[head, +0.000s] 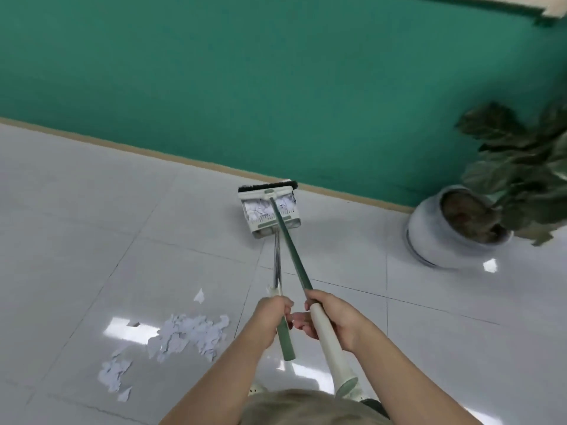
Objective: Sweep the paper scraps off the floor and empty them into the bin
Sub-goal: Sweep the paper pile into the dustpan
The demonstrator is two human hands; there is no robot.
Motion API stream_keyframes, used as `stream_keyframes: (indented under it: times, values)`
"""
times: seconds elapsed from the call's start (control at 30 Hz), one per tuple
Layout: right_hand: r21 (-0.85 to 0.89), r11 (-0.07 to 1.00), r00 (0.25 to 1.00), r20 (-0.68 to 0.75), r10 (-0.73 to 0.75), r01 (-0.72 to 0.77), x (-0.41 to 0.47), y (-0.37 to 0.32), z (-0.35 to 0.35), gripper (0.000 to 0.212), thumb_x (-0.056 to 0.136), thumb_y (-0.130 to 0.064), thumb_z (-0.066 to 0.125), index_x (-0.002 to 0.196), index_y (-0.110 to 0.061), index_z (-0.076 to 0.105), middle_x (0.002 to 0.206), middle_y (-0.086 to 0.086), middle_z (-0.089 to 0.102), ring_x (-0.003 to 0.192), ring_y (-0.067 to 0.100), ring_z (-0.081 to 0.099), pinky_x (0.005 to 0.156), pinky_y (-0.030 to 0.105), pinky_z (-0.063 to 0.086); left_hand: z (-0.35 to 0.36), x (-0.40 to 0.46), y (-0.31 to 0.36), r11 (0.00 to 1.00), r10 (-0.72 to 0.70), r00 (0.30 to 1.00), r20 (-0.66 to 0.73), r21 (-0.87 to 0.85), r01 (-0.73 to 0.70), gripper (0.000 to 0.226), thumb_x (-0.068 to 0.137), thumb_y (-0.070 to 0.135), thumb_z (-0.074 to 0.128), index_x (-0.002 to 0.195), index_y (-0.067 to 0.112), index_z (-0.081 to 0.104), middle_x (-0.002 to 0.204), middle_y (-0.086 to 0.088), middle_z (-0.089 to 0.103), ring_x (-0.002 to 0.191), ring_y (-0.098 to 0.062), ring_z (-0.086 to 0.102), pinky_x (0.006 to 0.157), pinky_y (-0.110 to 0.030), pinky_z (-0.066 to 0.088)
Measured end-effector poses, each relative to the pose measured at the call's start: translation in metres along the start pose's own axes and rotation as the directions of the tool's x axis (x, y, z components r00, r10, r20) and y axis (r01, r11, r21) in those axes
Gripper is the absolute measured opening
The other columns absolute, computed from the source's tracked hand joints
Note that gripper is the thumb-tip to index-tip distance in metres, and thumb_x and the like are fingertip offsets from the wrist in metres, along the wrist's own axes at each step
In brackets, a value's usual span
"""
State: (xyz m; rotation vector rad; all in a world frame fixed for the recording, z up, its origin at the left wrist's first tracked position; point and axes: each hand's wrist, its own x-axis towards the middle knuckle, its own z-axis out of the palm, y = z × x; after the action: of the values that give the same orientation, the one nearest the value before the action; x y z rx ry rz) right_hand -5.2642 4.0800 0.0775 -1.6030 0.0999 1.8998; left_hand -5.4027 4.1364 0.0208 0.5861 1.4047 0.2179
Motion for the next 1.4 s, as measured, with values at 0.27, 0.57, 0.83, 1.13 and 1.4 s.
stream_keyframes:
  times: [0.27,0.57,0.83,1.13,1.4]
  values:
    - [0.293,0.934,0.969,-0.199,-0.150,0.205,-0.046,0.026,-0.183,0.025,0.088,-0.026,0.067,0.082,-0.003,0.061,0.094,0.017,0.069,0.086,0.029,0.068,0.060,0.032,0.055,0.194,-0.018,-0.022,0.971,-0.022,0.973,0.230,0.236,-0.034,0.022,0.090,0.002,0.056,0.069,0.008,0.051,0.045,-0.007,0.044,0.040,-0.022,0.045,0.065,-0.033,0.043]
    - [0.493,0.812,0.922,-0.364,-0.134,0.313,-0.126,0.081,-0.396,0.022,0.092,-0.020,0.060,0.083,0.000,0.063,0.071,0.013,0.065,0.059,0.023,0.060,0.062,0.031,0.052,0.430,-0.055,-0.112,0.841,-0.185,0.891,0.415,0.536,-0.075,0.022,0.083,0.001,0.053,0.062,0.003,0.055,0.053,-0.014,0.051,0.048,-0.026,0.050,0.060,-0.034,0.044]
    - [0.709,0.543,0.860,-0.507,-0.053,0.451,-0.167,0.117,-0.521,0.024,0.091,-0.027,0.061,0.088,-0.004,0.066,0.065,0.008,0.061,0.054,0.019,0.058,0.059,0.030,0.050,0.598,-0.080,-0.167,0.617,-0.373,0.804,0.463,0.771,-0.158,0.027,0.088,-0.006,0.048,0.068,0.001,0.063,0.053,-0.010,0.054,0.048,-0.023,0.054,0.052,-0.029,0.046]
    - [0.727,0.196,0.726,-0.682,0.089,0.659,-0.212,0.081,-0.663,0.027,0.091,-0.027,0.057,0.074,-0.007,0.064,0.057,0.008,0.058,0.049,0.019,0.058,0.057,0.029,0.049,0.803,-0.085,-0.195,0.416,-0.554,0.676,0.485,0.865,-0.280,0.030,0.093,-0.002,0.046,0.068,0.004,0.062,0.053,-0.006,0.053,0.048,-0.018,0.055,0.058,-0.030,0.050]
    - [0.678,0.005,0.671,-0.728,0.143,0.735,-0.258,0.058,-0.797,0.027,0.079,-0.023,0.059,0.055,-0.015,0.051,0.058,0.005,0.044,0.051,0.021,0.045,0.055,0.028,0.038,0.966,-0.116,-0.217,0.194,-0.634,0.614,0.469,0.866,-0.461,0.032,0.083,-0.001,0.041,0.055,0.014,0.047,0.049,-0.003,0.040,0.047,-0.018,0.041,0.059,-0.031,0.044]
